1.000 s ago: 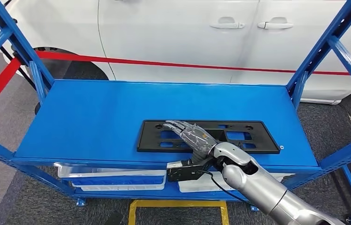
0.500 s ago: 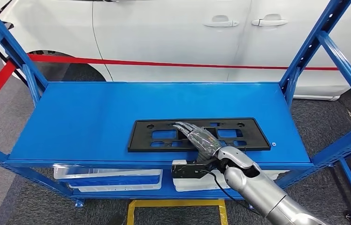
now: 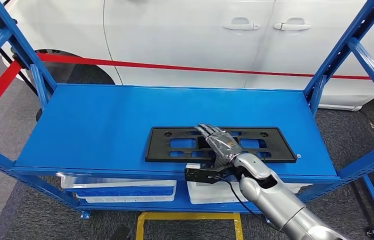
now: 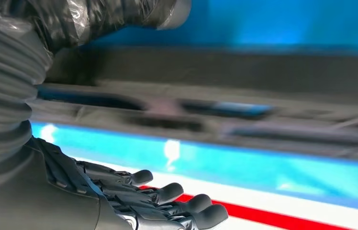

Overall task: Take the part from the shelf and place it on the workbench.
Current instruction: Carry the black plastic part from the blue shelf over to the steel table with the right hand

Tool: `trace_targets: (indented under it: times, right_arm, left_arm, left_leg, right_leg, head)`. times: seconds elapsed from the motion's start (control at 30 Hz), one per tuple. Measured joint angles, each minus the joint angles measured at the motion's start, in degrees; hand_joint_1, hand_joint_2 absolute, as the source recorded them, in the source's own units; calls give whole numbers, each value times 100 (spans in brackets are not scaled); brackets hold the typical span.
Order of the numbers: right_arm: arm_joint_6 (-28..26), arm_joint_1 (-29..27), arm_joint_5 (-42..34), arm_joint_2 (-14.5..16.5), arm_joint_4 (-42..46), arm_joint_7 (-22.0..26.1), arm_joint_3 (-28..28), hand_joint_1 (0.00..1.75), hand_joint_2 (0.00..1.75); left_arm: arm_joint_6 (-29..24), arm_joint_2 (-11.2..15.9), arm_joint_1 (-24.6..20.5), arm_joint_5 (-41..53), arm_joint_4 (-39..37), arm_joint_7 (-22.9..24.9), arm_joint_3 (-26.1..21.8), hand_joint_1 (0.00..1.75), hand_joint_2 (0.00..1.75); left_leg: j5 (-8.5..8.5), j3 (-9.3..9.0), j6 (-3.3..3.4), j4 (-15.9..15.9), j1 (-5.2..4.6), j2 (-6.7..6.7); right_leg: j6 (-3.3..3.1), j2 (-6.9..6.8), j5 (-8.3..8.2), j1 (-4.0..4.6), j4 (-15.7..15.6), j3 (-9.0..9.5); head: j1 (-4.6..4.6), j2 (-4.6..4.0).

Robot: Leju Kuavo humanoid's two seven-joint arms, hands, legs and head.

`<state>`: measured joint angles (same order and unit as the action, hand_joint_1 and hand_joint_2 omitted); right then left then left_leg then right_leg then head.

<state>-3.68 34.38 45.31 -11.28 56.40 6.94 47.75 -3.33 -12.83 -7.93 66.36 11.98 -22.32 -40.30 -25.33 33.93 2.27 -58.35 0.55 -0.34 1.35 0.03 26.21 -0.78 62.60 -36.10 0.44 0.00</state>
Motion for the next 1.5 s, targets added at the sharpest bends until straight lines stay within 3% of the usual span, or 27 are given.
trace_targets:
  times: [0.07, 0.13, 0.2, 0.33, 0.37, 0.4, 0.47, 0.5, 0.53, 0.63, 0.7, 0.73, 0.83, 0.87, 0.9, 0.93, 0.97, 1.03, 1.1, 1.2, 1.27, 1.33, 1.37, 1.4, 1.43, 1.5]
  right_arm:
    - [-60, 15, 122, 0, -13, -77, -66, 0, 175]
    - [-78, 14, 167, -5, -25, -109, -107, 0, 175]
    - [-113, 16, 239, -10, -34, -163, -145, 0, 175]
    - [-223, -12, 521, -10, -61, -376, -247, 4, 175]
    - [-237, -24, 599, -10, -75, -424, -282, 15, 175]
    - [-245, -32, 686, -10, -90, -469, -322, 48, 175]
    - [-256, -37, 886, -9, -116, -568, -406, 132, 175]
    - [-272, -37, 988, -9, -128, -623, -452, 164, 175]
    - [-291, -37, 1073, -9, -140, -671, -494, 175, 175]
    - [-348, -40, 1206, -6, -162, -719, -585, 175, 175]
    - [-409, -48, 1256, -3, -163, -701, -641, 175, 175]
    - [-460, -51, 1284, -2, -161, -684, -672, 175, 175]
    - [-679, -127, 1399, 3, -110, -636, -725, 175, 175]
    - [-766, -178, 1455, 4, -66, -627, -733, 175, 175]
    - [-856, -231, 1517, 4, -1, -624, -746, 175, 175]
    - [-946, -275, 1584, 4, 75, -625, -763, 175, 175]
    - [-1039, -310, 1657, 4, 164, -633, -783, 175, 175]
    - [-1212, -374, 1803, 10, 351, -650, -820, 175, 175]
    - [-1395, -477, 1979, 25, 543, -672, -844, 175, 175]
    - [-1730, -653, 2282, 57, 830, -718, -887, 175, 175]
    - [-1862, -710, 2379, 90, 982, -741, -916, 175, 175]
    - [-1895, -758, 2407, 112, 1070, -746, -931, 175, 175]
    - [-1895, -791, 2414, 116, 1101, -746, -934, 175, 175]
    - [-1895, -822, 2419, 117, 1126, -746, -939, 175, 175]
    - [-1896, -845, 2423, 119, 1149, -746, -944, 175, 175]
    - [-1927, -870, 2482, 125, 1199, -761, -957, 175, 175]
  left_arm:
    - [-4, 1, -1, -4, 0, 0, 0, 0, 0]
    - [-9, 2, -1, -5, 0, 1, 0, 0, 0]
    - [-13, 3, 0, -6, 0, 1, 0, 0, 0]
    - [-40, 5, 8, -20, 0, 17, 0, 0, 0]
    - [-46, 7, 18, -20, 0, 24, 0, 0, 0]
    - [-51, 10, 28, -21, 0, 29, 0, 0, 0]
    - [-51, 20, 31, -27, 0, 17, 0, 0, 0]
    - [-45, 24, 23, -32, 0, -5, 0, 0, 0]
    - [-33, 25, 16, -37, 0, -39, 1, 0, 0]
    - [7, 18, 6, -46, 0, -125, 9, 0, 0]
    - [-7, 2, -7, -55, 0, -129, 16, 0, 0]
    - [-26, -5, -17, -65, 0, -119, 20, 0, 0]
    - [-88, -8, -26, -92, 0, -66, 28, 0, 0]
    - [-103, -7, -21, -96, 0, -47, 28, 0, 0]
    - [-116, -4, -14, -98, 0, -31, 28, 0, 0]
    - [-129, -3, -6, -100, 0, -18, 28, 0, 0]
    - [-144, -3, -1, -101, 0, -9, 28, 0, 0]
    - [-165, -3, 3, -104, 0, -2, 28, 0, 0]
    - [-172, -1, 6, -107, 0, 1, 28, 0, 0]
    - [-172, 2, 19, -108, 0, 4, 28, 0, 0]
    - [-173, 4, 25, -107, 0, 5, 28, 0, 0]
    - [-173, 4, 29, -107, 0, 6, 28, 0, 0]
    - [-173, 4, 35, -107, 0, 7, 28, 0, 0]
    - [-172, 5, 43, -107, 0, 8, 28, 0, 0]
    - [-172, 7, 49, -108, 0, 8, 28, 0, 0]
    - [-172, 13, 47, -108, 0, 10, 28, 0, 0]
  left_leg:
    - [-8, 18, -51, -12, -15, -1]
    - [-6, 27, -109, 0, -16, 1]
    - [-126, 90, -163, -151, -8, 2]
    - [-743, 699, -222, -1469, 6, 5]
    - [-750, 782, -224, -1628, 7, 5]
    - [-647, 758, -216, -1564, 6, 5]
    - [-261, 430, -169, -859, 3, 6]
    - [-116, 243, -142, -472, -8, 6]
    - [-31, 113, -119, -194, -18, 5]
    - [11, 40, -64, -8, -36, 0]
    - [54, 20, 3, 50, -13, 6]
    - [74, 11, 34, 78, 0, 10]
    - [84, 17, 63, 83, 4, 13]
    - [81, 18, 64, 77, 3, 10]
    - [75, 19, 62, 68, 4, 4]
    - [65, 18, 55, 53, 5, -3]
    - [50, 17, 43, 35, 5, -7]
    - [20, 28, -3, -4, -14, -11]
    - [11, 40, -56, -15, -26, -12]
    - [-59, 70, -141, -86, -12, -8]
    - [-345, 268, -185, -538, 2, -1]
    - [-692, 616, -214, -1293, 8, 2]
    - [-760, 744, -223, -1556, 10, 2]
    - [-725, 784, -226, -1630, 11, 3]
    - [-583, 709, -222, -1467, 12, 3]
    - [-221, 333, -186, -698, 10, 4]
  right_leg:
    - [-49, 7, -49, 32, -321, 144]
    - [-106, 15, -65, 35, -349, 145]
    - [-187, 13, -96, 7, -398, 166]
    - [-264, 2, -104, 10, -412, 174]
    - [-268, 2, -98, 14, -403, 173]
    - [-268, 4, -92, 18, -395, 174]
    - [-252, 13, -77, 22, -378, 183]
    - [-235, 17, -68, 34, -366, 182]
    - [-212, 19, -64, 43, -358, 177]
    - [-118, 22, -78, 52, -370, 168]
    - [-53, 21, 6, 40, -277, 127]
    - [-26, 20, 132, 36, -88, 42]
    - [37, 15, 637, 6, 989, -457]
    - [51, 14, 680, -4, 1213, -567]
    - [56, 12, 600, -10, 1199, -564]
    - [52, 9, 422, -15, 952, -449]
    - [38, 6, 208, -18, 550, -258]
    - [-8, 3, -32, 7, -142, 71]
    - [-56, 8, -31, 43, -328, 149]
    - [-164, 2, -69, 21, -384, 179]
    - [-231, 0, -95, -3, -425, 200]
    - [-256, 3, -90, 4, -416, 196]
    - [-261, 1, -83, 7, -406, 194]
    - [-263, 0, -77, 9, -394, 193]
    - [-260, 1, -69, 10, -382, 193]
    - [-234, 8, -48, 14, -353, 191]
  head:
    - [-4, 0]
    - [-5, 0]
    - [-8, 0]
    - [-13, 0]
    - [-13, 0]
    - [-13, 0]
    - [-13, 0]
    - [-12, 0]
    - [-10, 0]
    - [-5, 0]
    - [-3, 0]
    - [-1, 0]
    - [2, 0]
    - [2, 0]
    - [3, 0]
    - [3, 0]
    - [3, 0]
    - [1, 0]
    - [-2, 0]
    - [-5, 0]
    - [-10, 0]
    - [-12, 0]
    - [-11, 0]
    - [-11, 0]
    - [-12, 0]
    - [-10, 0]
